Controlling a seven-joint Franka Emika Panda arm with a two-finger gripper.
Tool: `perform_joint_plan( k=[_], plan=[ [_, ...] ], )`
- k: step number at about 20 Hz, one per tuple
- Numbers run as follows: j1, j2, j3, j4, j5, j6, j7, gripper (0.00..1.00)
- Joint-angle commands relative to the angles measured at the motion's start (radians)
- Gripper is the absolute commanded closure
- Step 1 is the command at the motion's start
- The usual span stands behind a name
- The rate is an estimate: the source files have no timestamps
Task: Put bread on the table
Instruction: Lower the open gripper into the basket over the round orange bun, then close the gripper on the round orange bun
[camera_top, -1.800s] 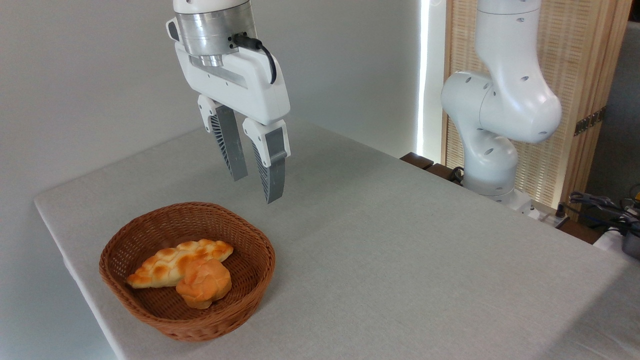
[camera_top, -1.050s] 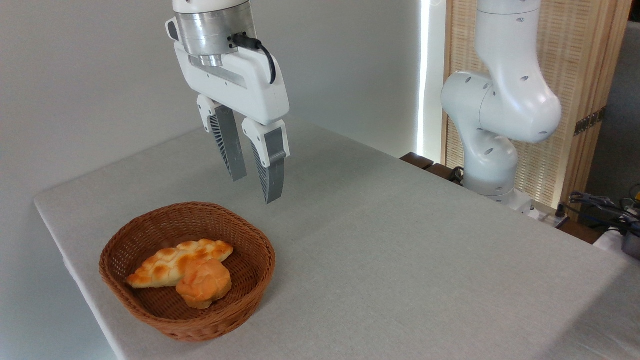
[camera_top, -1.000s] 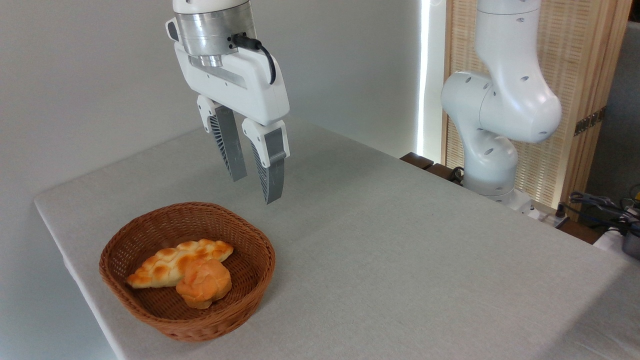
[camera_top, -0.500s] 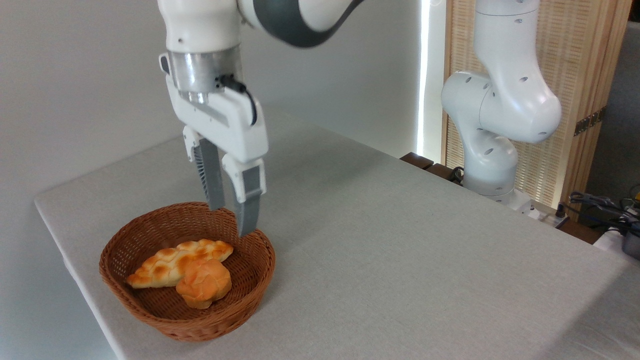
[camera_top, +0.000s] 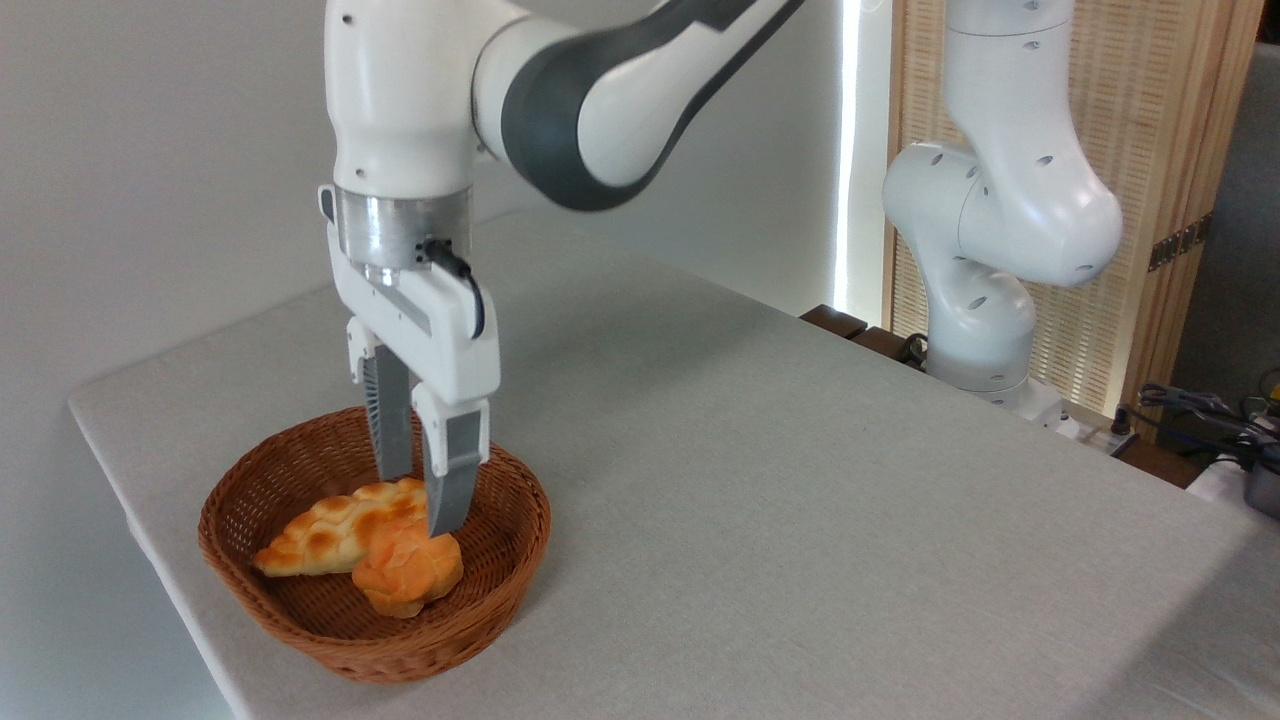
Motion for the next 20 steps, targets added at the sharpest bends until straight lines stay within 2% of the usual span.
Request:
perform_joint_plan(
  k=[1,4,7,13,15,17,20],
  plan=[
    [-0.001,0.001,-0.003,-0.055,0.010,0.103,0.000,0.00],
    [-0.001,0.014,-0.003,-0.091,0.014,0.135,0.009,0.00],
    [-0.001,0.022,-0.003,-0.104,0.062,0.161,0.017,0.00],
    [-0.001,0.054,-0.023,-0.111,0.067,0.203,0.020,0.01],
    [-0.001,0.054,-0.024,-0.115,0.066,0.209,0.017,0.15],
    [-0.001,0.056,-0.036,-0.115,0.058,0.209,0.017,0.40],
    [0.001,0.056,-0.036,-0.115,0.058,0.209,0.018,0.59]
  ],
)
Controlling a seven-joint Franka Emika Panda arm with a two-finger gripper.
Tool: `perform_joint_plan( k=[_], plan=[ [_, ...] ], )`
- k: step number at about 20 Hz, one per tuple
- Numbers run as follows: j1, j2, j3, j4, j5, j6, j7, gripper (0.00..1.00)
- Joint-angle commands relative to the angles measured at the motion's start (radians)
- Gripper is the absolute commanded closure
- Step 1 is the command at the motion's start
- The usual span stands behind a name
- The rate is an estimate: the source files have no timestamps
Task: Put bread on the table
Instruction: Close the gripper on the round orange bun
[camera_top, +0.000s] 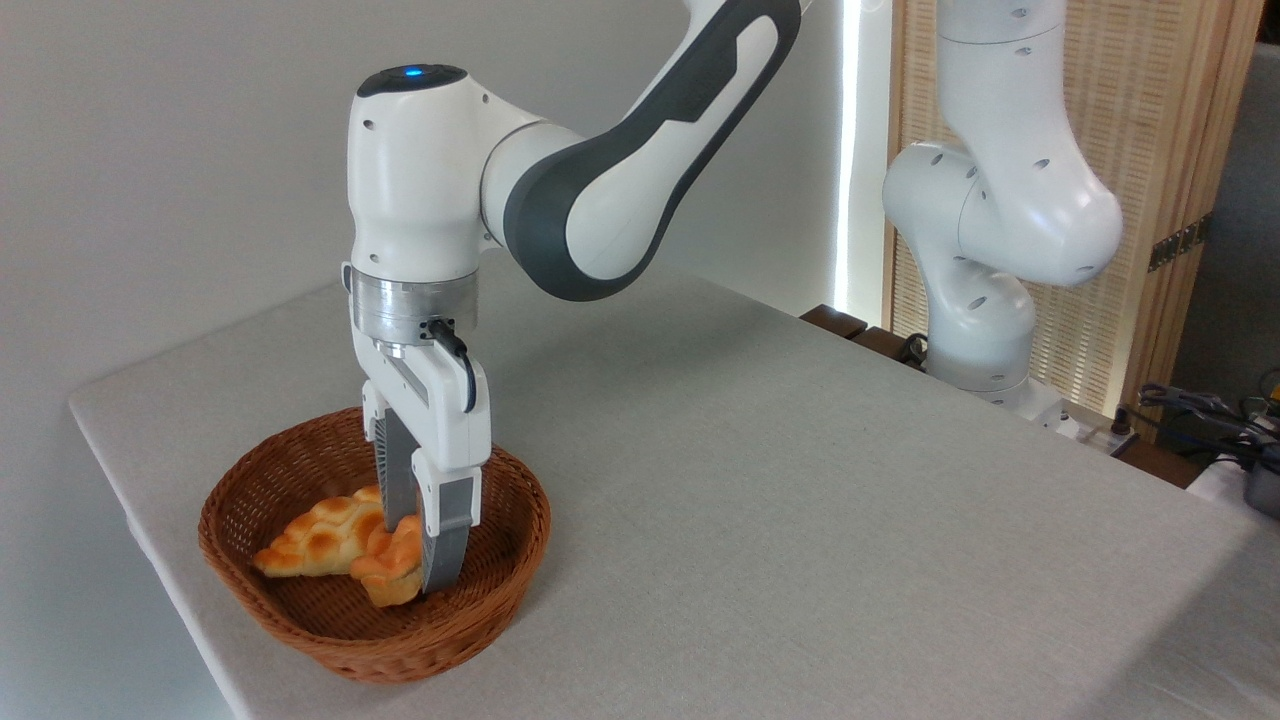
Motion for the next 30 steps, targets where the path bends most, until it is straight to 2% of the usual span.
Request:
perform_joint_plan(
  k=[1,2,8,11,14,16,24,27,30],
  plan=[
    [0.000,0.002,-0.005,-0.012,0.003,0.027,0.006,0.65],
    [0.001,0.002,-0.005,-0.012,0.003,0.027,0.006,0.69],
    [0.001,0.002,-0.005,-0.012,0.003,0.027,0.006,0.77],
    [0.001,0.000,-0.007,-0.011,0.003,0.025,0.006,0.89],
    [0.001,-0.003,-0.007,-0.011,0.003,0.020,0.007,0.92],
    [0.001,-0.006,-0.007,-0.009,0.003,0.019,0.006,0.98],
    [0.001,-0.029,-0.005,0.001,-0.003,0.014,0.004,1.00],
    [0.003,-0.072,0.006,0.023,-0.006,-0.051,0.001,1.00],
    [0.012,-0.145,0.029,0.023,-0.008,-0.227,0.007,1.00]
  ],
)
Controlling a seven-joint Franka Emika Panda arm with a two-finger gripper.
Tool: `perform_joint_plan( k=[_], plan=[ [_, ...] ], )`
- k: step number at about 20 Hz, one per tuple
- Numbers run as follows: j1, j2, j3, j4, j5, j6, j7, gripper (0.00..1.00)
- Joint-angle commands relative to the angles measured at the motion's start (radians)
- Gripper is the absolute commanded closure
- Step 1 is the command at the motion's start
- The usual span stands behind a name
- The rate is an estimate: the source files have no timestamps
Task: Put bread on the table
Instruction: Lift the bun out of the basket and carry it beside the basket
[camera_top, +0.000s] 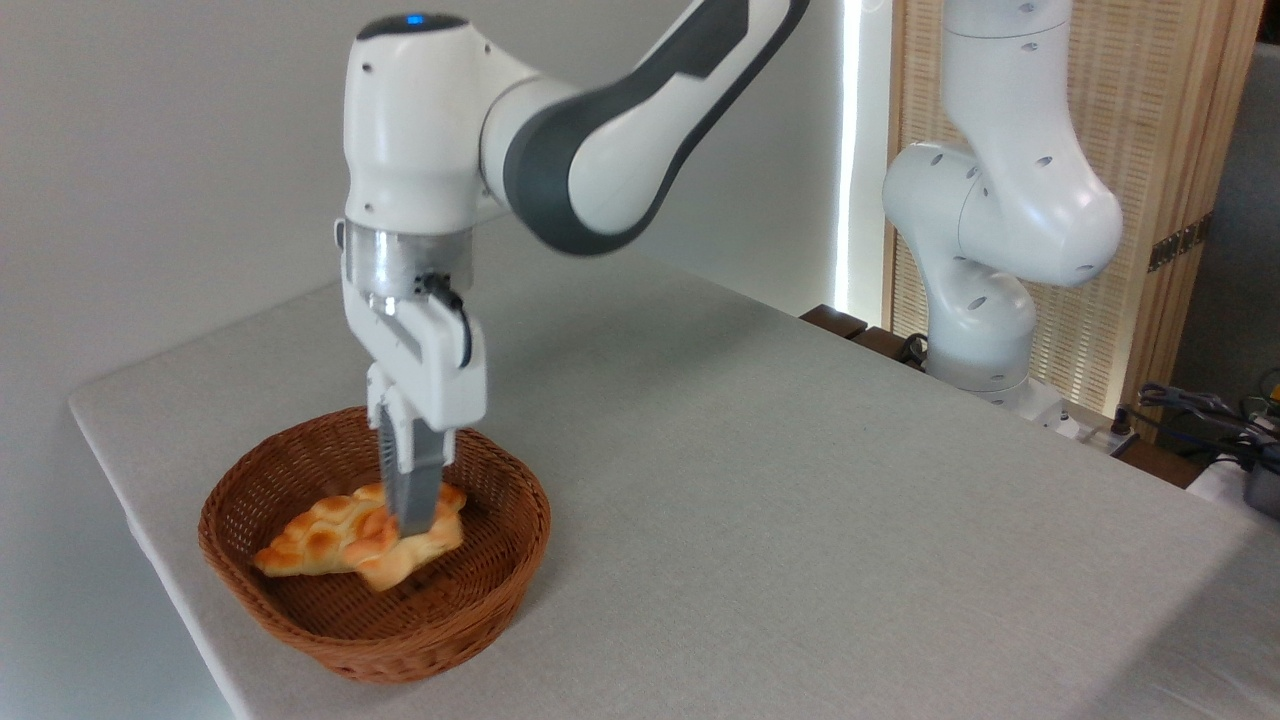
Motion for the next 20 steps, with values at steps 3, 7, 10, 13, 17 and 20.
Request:
perform_joint_plan(
  k=[3,7,10,13,17,20],
  plan=[
    [0.007,-0.164,0.068,-0.006,-0.096,-0.282,0.008,1.00],
    [0.007,-0.230,0.131,-0.026,-0.139,-0.440,0.027,1.00],
    [0.001,-0.236,0.135,-0.089,-0.139,-0.503,0.118,0.95],
    [-0.007,-0.233,0.134,-0.148,-0.136,-0.478,0.181,0.70],
    [-0.027,-0.227,0.134,-0.175,-0.138,-0.457,0.186,0.02],
    [-0.027,-0.227,0.134,-0.177,-0.138,-0.458,0.186,0.00]
  ],
)
